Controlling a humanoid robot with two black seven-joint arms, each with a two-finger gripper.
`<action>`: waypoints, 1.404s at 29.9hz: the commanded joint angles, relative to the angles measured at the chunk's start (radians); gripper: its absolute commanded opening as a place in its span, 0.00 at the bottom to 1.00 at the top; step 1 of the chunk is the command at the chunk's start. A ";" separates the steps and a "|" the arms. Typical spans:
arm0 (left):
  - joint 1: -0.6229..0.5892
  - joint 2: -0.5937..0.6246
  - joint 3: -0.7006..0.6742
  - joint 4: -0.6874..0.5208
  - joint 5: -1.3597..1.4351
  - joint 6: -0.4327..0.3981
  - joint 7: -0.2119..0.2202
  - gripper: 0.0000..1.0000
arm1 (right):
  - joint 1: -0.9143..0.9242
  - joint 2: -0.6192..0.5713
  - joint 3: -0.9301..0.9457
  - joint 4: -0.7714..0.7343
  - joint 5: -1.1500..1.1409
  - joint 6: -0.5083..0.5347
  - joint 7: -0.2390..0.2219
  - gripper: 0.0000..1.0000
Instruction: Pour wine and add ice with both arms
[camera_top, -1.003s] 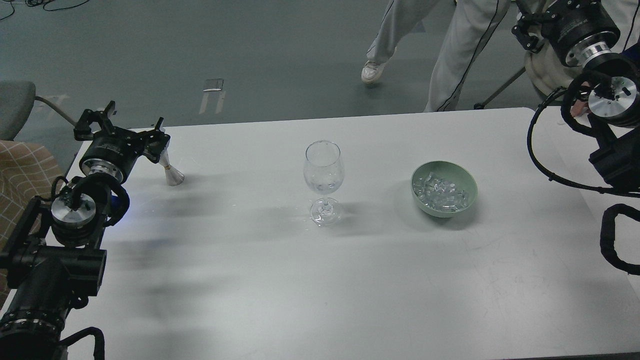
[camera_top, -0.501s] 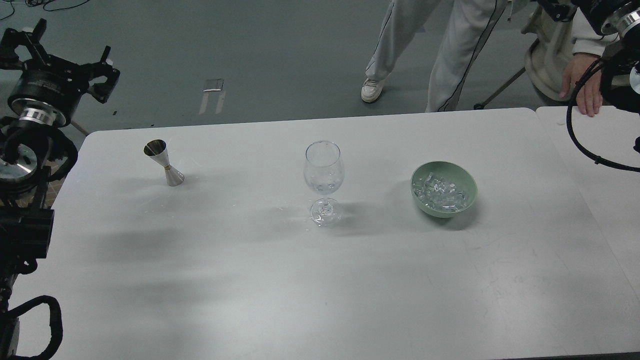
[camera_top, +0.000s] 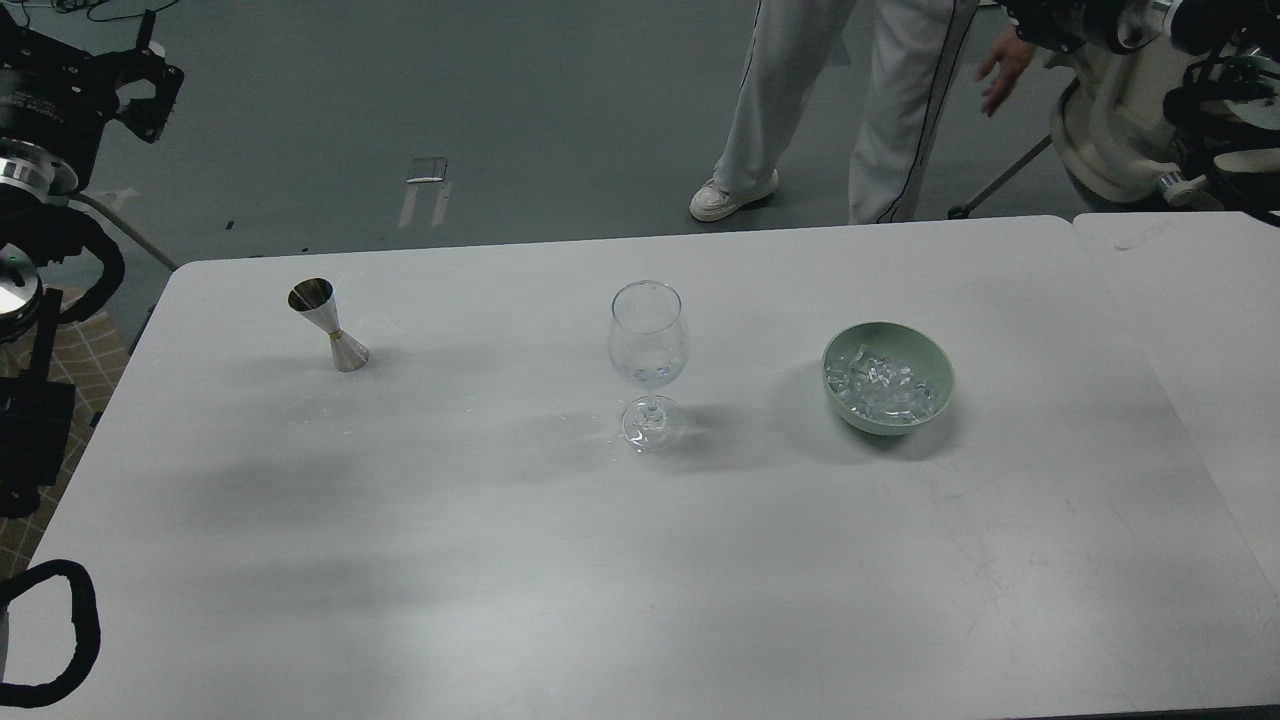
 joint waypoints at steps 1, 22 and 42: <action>0.012 0.011 -0.001 0.007 0.003 -0.038 0.002 0.98 | 0.054 0.003 -0.161 0.007 -0.098 0.001 0.043 1.00; 0.046 -0.003 0.063 0.079 0.001 -0.093 0.010 0.98 | 0.098 -0.083 -0.570 0.389 -0.510 -0.002 0.174 0.98; 0.058 -0.028 0.063 0.065 0.003 -0.070 0.005 0.98 | 0.016 -0.105 -0.636 0.493 -0.510 -0.007 0.143 0.80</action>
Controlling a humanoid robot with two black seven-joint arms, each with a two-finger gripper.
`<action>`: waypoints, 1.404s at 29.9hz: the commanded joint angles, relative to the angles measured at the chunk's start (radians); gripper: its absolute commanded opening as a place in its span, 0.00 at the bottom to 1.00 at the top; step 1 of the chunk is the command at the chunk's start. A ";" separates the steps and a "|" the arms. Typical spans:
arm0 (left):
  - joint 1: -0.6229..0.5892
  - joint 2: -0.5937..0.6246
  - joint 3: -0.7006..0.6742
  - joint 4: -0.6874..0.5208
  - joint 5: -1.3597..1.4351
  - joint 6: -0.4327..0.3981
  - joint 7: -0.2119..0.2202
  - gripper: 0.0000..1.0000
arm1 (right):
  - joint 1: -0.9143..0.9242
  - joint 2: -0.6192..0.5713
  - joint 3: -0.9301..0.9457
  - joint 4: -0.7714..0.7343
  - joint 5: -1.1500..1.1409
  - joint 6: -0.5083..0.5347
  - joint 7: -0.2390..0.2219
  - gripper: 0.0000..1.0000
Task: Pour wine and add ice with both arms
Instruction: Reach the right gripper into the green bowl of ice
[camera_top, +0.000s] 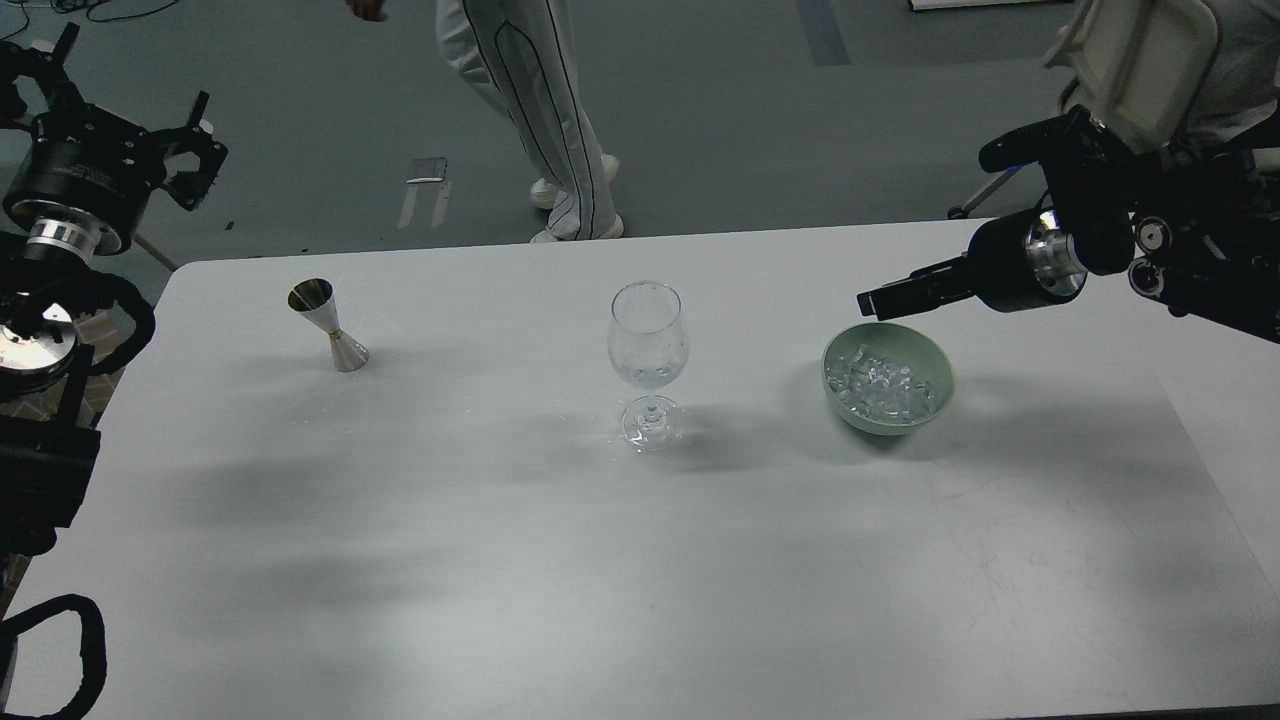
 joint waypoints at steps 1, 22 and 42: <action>0.009 -0.003 0.000 -0.002 0.000 0.001 -0.002 0.98 | -0.007 -0.002 -0.002 0.027 0.002 -0.002 -0.003 0.80; 0.035 -0.022 0.000 -0.004 0.003 0.000 -0.008 0.98 | -0.096 0.005 0.017 0.027 0.002 -0.022 -0.071 0.80; 0.035 -0.037 -0.001 -0.005 0.001 0.001 -0.010 0.98 | -0.119 0.032 0.017 0.018 0.000 -0.074 -0.094 0.79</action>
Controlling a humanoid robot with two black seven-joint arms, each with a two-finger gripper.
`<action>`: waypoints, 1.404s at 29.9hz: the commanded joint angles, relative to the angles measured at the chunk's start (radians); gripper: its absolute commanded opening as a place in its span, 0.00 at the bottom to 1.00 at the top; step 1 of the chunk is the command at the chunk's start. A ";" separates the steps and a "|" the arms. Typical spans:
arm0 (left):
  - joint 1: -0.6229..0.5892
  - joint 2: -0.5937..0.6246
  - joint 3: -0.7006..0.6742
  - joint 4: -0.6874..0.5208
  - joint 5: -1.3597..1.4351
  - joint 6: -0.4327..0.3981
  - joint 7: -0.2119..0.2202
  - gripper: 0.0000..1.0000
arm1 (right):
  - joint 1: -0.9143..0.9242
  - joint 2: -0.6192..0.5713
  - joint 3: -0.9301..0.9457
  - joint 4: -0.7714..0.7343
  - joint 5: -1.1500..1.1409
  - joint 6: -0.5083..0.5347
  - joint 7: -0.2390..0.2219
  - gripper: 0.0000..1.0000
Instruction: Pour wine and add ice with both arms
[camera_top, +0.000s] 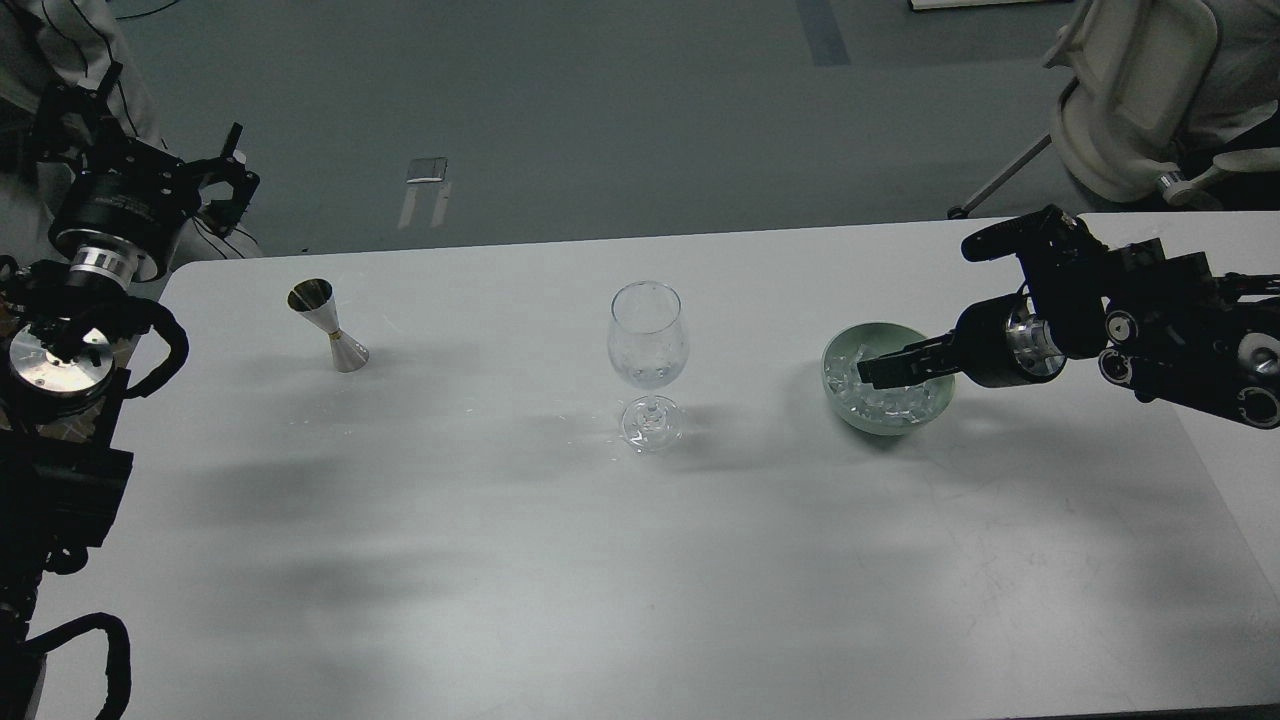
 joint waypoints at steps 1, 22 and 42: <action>0.000 -0.001 0.001 0.000 0.000 0.000 0.000 0.98 | -0.005 0.007 0.000 -0.007 -0.001 -0.001 0.000 0.79; 0.000 -0.001 0.010 -0.002 0.000 -0.014 -0.003 0.98 | -0.032 0.029 0.014 -0.022 -0.006 -0.047 -0.019 0.73; 0.003 -0.033 0.016 0.000 0.000 -0.040 -0.003 0.98 | -0.054 0.013 0.006 -0.015 -0.008 -0.046 -0.020 0.71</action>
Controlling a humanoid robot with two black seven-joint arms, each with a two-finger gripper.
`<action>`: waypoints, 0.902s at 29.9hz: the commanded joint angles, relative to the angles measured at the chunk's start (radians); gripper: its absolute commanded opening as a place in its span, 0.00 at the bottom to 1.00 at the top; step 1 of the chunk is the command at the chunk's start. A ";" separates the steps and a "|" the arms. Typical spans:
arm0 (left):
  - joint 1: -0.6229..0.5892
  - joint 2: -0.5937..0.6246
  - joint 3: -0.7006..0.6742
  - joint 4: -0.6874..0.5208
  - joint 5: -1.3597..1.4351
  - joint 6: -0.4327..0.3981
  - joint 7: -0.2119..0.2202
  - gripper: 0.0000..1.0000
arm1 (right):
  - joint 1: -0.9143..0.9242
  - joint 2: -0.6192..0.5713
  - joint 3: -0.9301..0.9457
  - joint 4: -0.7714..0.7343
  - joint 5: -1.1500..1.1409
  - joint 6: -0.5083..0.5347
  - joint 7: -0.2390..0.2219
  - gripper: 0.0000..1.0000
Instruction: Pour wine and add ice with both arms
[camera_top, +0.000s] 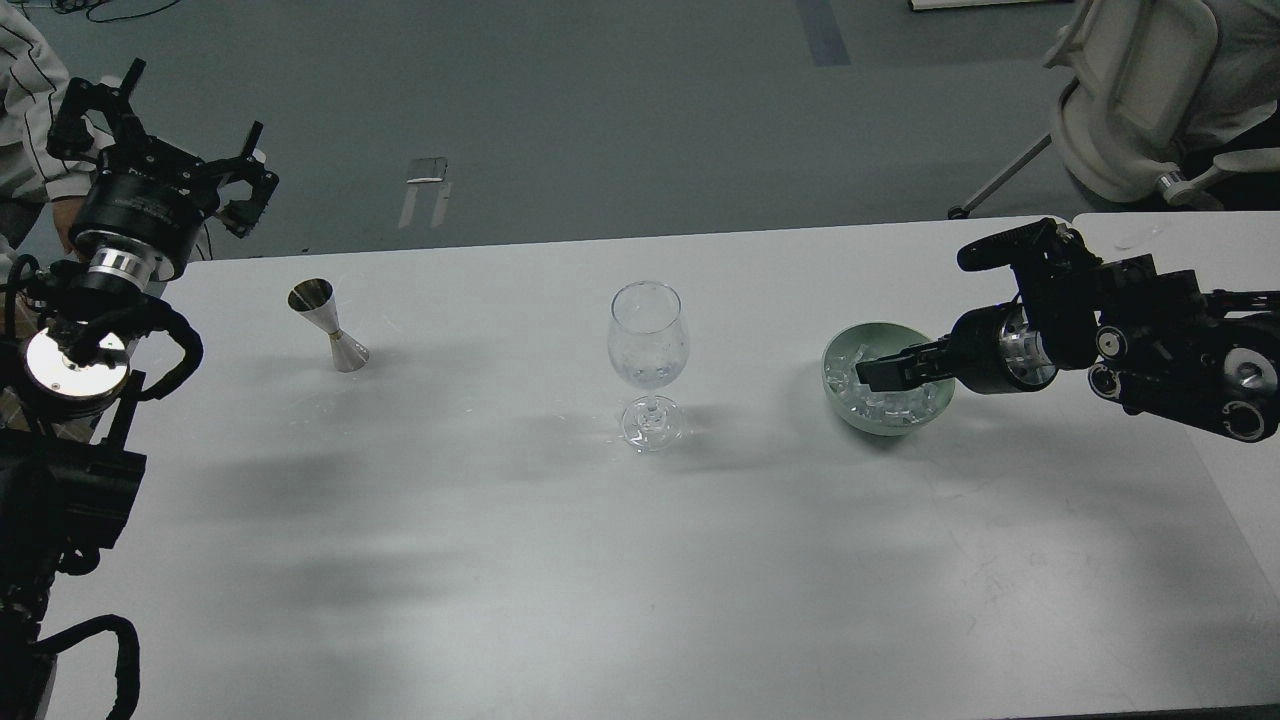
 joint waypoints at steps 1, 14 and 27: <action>0.004 -0.014 0.000 0.002 0.000 0.001 0.000 0.98 | -0.018 0.001 -0.001 -0.001 -0.002 0.000 0.000 0.71; 0.004 -0.022 -0.002 0.002 -0.002 0.001 0.000 0.98 | -0.027 0.012 0.002 -0.006 -0.004 -0.026 0.000 0.64; 0.004 -0.017 -0.002 0.003 -0.002 0.000 0.000 0.98 | -0.031 0.012 -0.001 -0.006 -0.004 -0.026 0.000 0.41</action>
